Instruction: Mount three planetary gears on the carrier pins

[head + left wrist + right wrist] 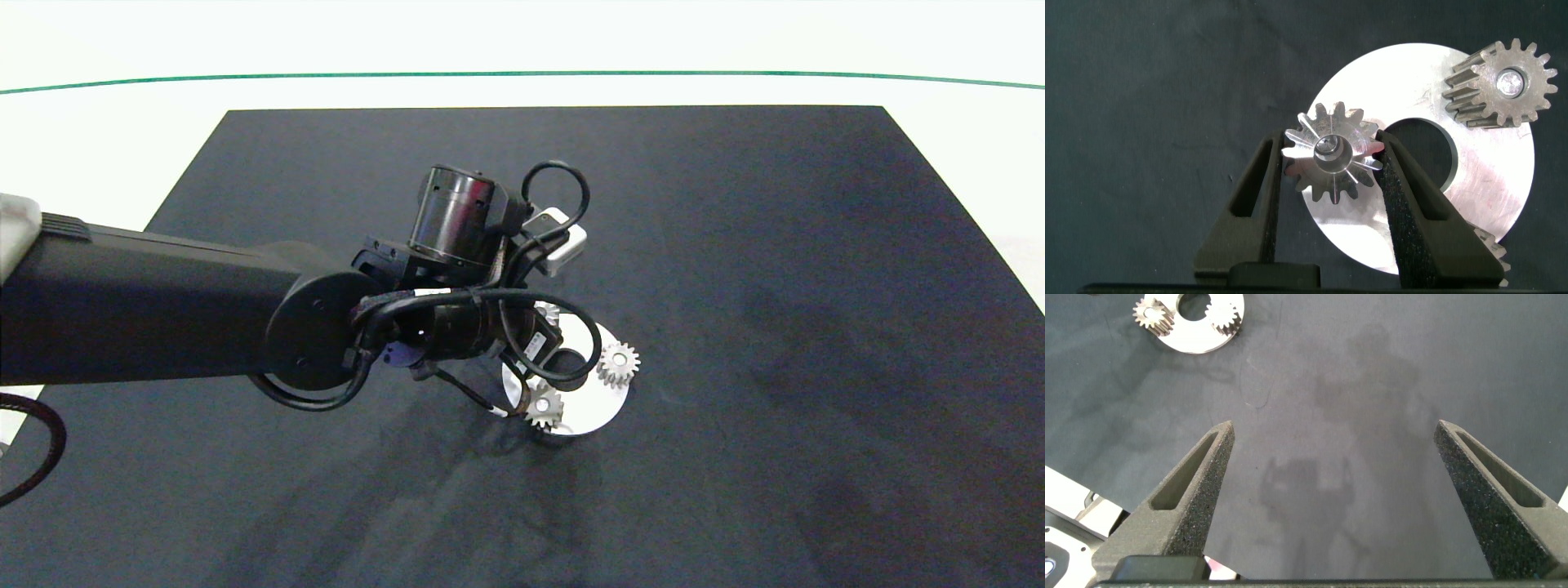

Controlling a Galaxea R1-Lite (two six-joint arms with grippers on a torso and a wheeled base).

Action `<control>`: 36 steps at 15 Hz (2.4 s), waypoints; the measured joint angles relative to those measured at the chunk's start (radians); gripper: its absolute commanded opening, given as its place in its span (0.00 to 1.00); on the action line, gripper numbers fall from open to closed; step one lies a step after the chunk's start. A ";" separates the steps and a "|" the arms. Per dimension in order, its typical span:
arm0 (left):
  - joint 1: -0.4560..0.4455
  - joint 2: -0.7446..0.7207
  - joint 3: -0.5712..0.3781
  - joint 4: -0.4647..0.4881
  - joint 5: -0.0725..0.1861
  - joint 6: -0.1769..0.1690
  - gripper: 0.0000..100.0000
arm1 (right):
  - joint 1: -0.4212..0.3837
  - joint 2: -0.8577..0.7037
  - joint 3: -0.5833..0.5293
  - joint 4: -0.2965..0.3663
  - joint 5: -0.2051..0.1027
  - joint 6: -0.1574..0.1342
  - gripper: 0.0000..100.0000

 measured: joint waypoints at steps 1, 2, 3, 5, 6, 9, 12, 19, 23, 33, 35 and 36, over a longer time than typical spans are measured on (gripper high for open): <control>0.000 0.000 0.000 0.000 0.000 0.000 0.01 | 0.000 0.000 0.000 0.000 0.000 0.000 1.00; 0.000 0.000 0.000 0.000 0.000 0.000 0.01 | 0.000 0.000 0.000 0.000 0.000 0.000 1.00; 0.000 0.000 -0.001 0.000 0.000 0.000 0.01 | 0.000 0.000 0.000 0.000 0.001 0.000 1.00; 0.000 0.000 -0.002 0.000 0.000 0.000 0.01 | 0.000 0.000 0.000 0.000 0.003 0.000 1.00; 0.000 0.001 -0.002 -0.006 -0.001 0.000 0.01 | 0.000 0.000 0.000 0.000 0.003 0.000 1.00; -0.001 0.006 -0.002 -0.013 0.000 0.000 0.01 | 0.000 0.000 0.000 0.000 0.004 0.000 1.00; -0.003 0.010 -0.003 -0.016 0.000 -0.001 0.01 | 0.000 0.000 0.000 0.000 0.006 0.001 1.00; -0.002 0.015 0.001 -0.024 0.000 -0.004 0.01 | 0.000 0.000 0.001 0.000 0.006 0.001 1.00; -0.001 0.013 -0.002 -0.020 -0.002 -0.003 0.01 | 0.000 0.000 0.002 0.000 0.008 0.001 1.00; 0.007 0.005 0.003 -0.018 -0.003 -0.003 0.01 | 0.000 0.002 0.002 0.000 0.009 0.001 1.00; 0.007 0.003 0.004 -0.019 -0.003 -0.003 0.01 | 0.000 0.003 0.003 0.000 0.008 0.001 1.00; 0.006 0.003 0.005 -0.020 -0.002 -0.004 0.01 | 0.000 0.004 0.003 0.000 0.009 0.001 1.00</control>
